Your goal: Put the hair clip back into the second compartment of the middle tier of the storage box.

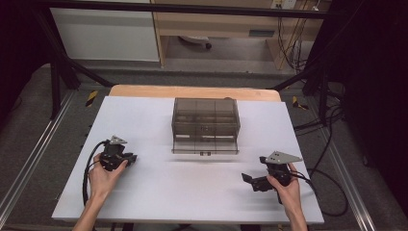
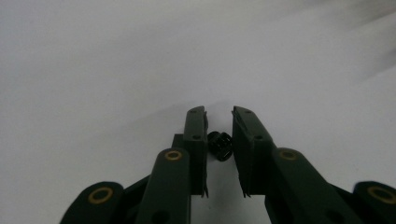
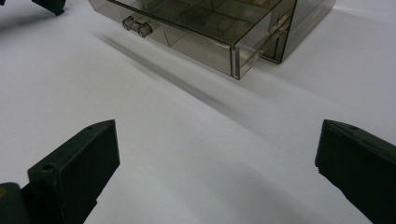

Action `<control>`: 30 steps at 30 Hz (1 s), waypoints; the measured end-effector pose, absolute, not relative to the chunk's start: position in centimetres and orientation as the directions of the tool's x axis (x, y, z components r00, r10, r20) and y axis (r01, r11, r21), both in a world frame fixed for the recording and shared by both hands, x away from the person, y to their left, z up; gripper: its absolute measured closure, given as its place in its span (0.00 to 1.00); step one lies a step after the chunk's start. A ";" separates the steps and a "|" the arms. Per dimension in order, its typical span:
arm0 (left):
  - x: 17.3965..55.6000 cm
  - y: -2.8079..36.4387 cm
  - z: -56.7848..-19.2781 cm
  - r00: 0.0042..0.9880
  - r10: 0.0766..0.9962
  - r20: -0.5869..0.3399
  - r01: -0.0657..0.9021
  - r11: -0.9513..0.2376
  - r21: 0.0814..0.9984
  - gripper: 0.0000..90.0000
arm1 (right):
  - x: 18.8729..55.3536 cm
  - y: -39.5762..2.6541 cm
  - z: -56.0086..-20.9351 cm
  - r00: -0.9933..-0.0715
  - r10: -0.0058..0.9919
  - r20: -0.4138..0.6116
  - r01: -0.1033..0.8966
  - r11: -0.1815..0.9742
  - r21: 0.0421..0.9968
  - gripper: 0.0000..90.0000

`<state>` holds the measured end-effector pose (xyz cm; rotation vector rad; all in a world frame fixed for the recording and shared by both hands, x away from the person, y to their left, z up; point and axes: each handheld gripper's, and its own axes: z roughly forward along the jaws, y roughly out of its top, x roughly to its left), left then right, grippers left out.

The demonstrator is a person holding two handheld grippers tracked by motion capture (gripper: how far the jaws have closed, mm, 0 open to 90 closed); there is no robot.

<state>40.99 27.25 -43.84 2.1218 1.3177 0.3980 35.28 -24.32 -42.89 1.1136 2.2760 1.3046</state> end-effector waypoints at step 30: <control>40.8 27.5 -43.2 0.480 0.875 -0.063 0.695 -0.336 0.636 0.88 | 35.3 -24.3 -42.9 -0.660 0.741 0.122 0.482 0.293 0.826 0.01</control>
